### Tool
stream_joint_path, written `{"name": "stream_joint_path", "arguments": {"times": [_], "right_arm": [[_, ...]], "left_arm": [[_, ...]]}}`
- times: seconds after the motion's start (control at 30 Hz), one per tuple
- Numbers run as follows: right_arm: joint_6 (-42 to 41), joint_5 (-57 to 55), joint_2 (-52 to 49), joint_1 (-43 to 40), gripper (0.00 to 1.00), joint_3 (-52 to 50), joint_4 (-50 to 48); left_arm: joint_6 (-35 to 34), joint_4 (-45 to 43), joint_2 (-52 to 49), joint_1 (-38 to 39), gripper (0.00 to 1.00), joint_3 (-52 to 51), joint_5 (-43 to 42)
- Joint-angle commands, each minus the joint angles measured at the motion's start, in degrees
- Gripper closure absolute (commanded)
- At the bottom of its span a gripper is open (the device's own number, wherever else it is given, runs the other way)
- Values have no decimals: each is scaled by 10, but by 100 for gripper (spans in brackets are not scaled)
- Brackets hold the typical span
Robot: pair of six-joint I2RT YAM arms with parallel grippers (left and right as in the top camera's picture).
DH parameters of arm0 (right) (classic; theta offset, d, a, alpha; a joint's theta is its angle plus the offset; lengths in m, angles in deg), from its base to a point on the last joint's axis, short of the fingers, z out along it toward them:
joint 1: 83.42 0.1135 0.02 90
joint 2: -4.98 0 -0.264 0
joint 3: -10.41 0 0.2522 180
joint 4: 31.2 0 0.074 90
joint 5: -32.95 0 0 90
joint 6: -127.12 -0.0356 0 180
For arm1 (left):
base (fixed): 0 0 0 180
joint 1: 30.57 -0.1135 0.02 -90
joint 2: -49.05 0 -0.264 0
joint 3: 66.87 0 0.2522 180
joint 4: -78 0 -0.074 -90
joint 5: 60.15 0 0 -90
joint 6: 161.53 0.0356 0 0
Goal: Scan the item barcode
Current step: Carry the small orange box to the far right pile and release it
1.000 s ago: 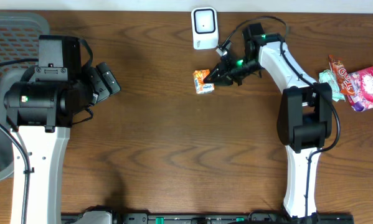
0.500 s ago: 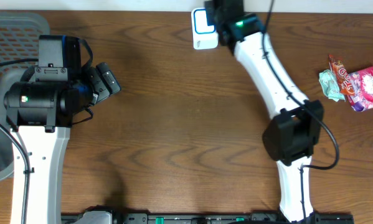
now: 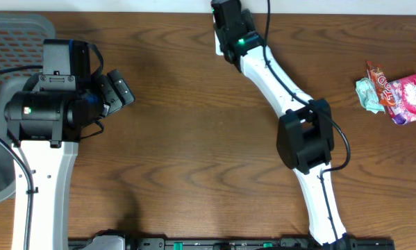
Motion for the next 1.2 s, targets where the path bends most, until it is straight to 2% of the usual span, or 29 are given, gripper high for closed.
{"name": "stream_joint_path", "arguments": {"times": [0.0, 0.1, 0.33, 0.5, 0.6, 0.77, 0.93, 0.97, 1.0, 1.03, 1.1, 1.17], "right_arm": [[-26, -19, 63, -35, 99, 7, 22], [-30, -21, 91, -80, 99, 7, 75], [-31, -78, 97, -209, 99, 7, 281], [-86, -76, 84, -293, 99, 6, 388], [-116, -56, 82, -337, 99, 2, 417], [-118, 28, 82, -391, 99, -13, 426], [-118, 34, 82, -419, 98, -38, 417], [-118, 34, 82, -421, 85, -43, 415], [-118, 34, 82, -422, 77, -47, 412], [-118, 34, 82, -424, 72, -51, 411], [-118, 40, 82, -424, 57, -54, 412], [-118, 55, 82, -423, 49, -54, 414]], "left_arm": [[8, 2, -2, -2, 2, 2, 7], [8, 2, -2, -2, 2, 2, 7], [8, 2, -2, -2, 2, 2, 7], [8, 2, -2, -2, 2, 2, 7], [8, 2, -2, -2, 2, 2, 7], [8, 2, -2, -2, 2, 2, 7], [8, 2, -2, -2, 2, 2, 7], [8, 2, -2, -2, 2, 2, 7], [8, 2, -2, -2, 2, 2, 7], [8, 2, -2, -2, 2, 2, 7], [8, 2, -2, -2, 2, 2, 7], [8, 2, -2, -2, 2, 2, 7]]}}
